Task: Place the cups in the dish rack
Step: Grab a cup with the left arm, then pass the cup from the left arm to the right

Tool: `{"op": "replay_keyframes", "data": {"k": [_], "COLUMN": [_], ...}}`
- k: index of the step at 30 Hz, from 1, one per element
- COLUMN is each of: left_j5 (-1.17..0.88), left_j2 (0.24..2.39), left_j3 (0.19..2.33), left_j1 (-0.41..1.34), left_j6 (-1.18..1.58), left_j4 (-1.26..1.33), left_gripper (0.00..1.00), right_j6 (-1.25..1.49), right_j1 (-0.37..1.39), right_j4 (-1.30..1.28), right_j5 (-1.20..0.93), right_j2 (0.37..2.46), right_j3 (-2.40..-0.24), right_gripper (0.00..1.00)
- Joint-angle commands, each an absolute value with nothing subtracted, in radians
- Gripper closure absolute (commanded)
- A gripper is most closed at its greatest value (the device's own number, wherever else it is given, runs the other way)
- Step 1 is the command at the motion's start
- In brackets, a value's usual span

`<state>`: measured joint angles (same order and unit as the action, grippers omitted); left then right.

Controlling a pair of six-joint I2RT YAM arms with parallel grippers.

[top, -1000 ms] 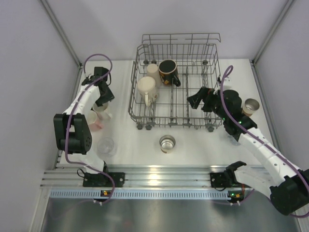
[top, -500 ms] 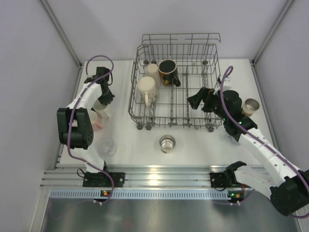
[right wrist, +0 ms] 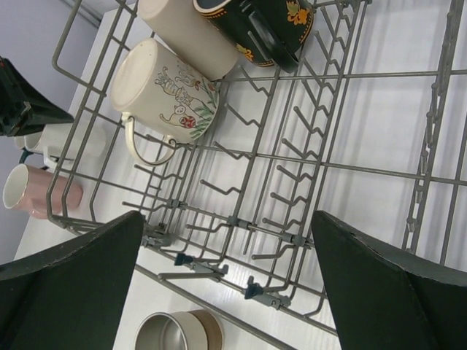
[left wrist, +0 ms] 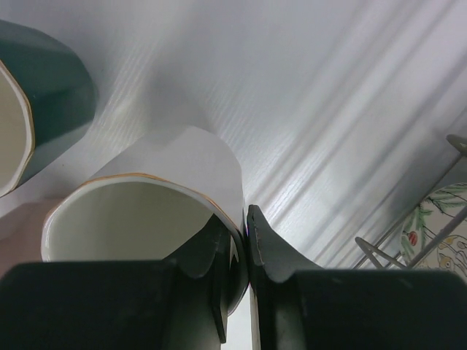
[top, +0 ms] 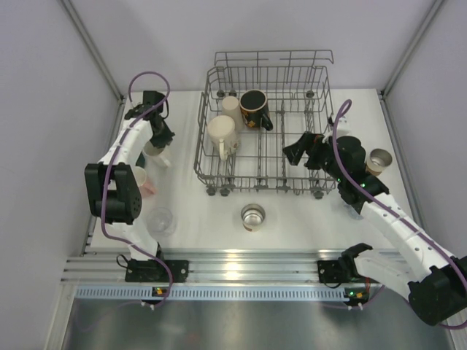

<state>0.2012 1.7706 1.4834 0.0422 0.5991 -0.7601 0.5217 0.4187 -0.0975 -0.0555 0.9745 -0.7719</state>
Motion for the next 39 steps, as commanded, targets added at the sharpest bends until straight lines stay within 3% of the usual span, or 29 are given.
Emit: {"op": "replay_keyframes", "data": {"k": [1,12,22,32,39], "left_j5": [0.199,0.195,-0.044,-0.500,-0.557], "left_j2": [1.710,1.628,1.439,1.186,1.114], "left_j3": [1.568,1.674,1.713,1.298,1.138], "left_j1": [0.041,0.041,0.046,0.074,0.149], "left_j6": [0.577,0.535,0.566,0.908,1.053], "left_j4": [-0.723,-0.723,-0.655,0.067,0.371], "left_gripper": [1.00,1.00,1.00,1.00,1.00], "right_j6": [0.491,0.483,0.588,0.682,0.810], "right_j1": [0.411,0.411,0.451,0.607,0.630], "right_j4": [-0.052,-0.009,0.093,0.369,0.621], "right_j5": [-0.092,-0.293,-0.422,-0.534,-0.592], "right_j2": [0.966,0.943,1.015,1.107,1.248], "right_j3": [-0.788,-0.813,-0.857,-0.853,-0.877], "right_gripper": [0.01,0.01,0.02,0.01,0.01]}}
